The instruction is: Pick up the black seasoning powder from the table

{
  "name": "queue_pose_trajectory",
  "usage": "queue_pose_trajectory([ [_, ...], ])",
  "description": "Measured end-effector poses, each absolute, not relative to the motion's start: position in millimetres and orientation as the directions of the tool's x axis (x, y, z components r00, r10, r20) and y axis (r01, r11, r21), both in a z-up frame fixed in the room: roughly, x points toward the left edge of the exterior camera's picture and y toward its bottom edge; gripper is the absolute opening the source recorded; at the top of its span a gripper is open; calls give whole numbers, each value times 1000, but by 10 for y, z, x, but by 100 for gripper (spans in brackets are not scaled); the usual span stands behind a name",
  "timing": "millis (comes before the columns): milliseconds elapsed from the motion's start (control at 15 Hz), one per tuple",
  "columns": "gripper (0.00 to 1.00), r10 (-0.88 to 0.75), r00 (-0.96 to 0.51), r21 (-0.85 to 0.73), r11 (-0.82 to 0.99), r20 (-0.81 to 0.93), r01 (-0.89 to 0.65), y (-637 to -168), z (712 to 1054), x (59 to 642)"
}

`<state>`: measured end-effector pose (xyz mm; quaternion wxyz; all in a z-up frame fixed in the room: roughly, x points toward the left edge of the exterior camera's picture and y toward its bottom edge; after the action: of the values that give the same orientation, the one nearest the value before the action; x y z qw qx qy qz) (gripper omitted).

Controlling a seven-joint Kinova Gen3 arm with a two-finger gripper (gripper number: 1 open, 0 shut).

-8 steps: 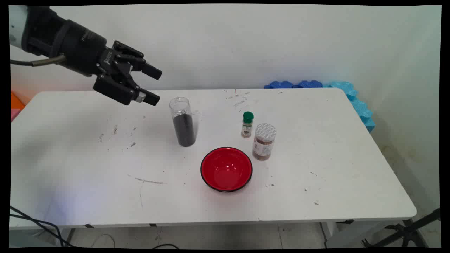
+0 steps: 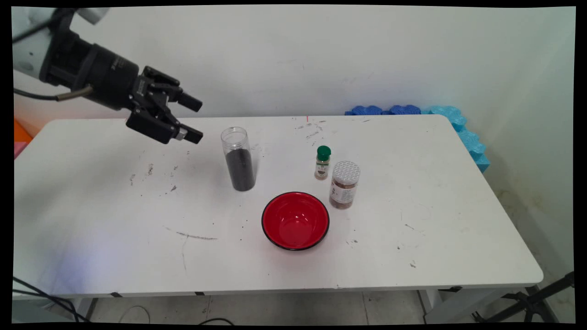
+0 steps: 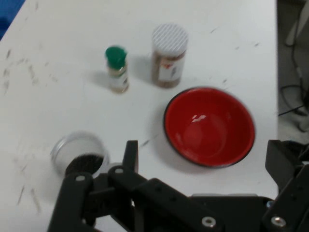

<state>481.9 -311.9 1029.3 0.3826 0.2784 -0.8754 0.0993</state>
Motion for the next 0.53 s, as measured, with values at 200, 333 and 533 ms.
queue_pose_trajectory([
  [200, 100, -444, -549, 33, 797, 708, -602, -3139, 10120, 4937],
  [333, 100, -464, -545, 28, 779, 698, -627, -3142, 10008, 5007],
  [533, 100, -502, -530, 19, 738, 684, -675, -3148, 9773, 5135],
])
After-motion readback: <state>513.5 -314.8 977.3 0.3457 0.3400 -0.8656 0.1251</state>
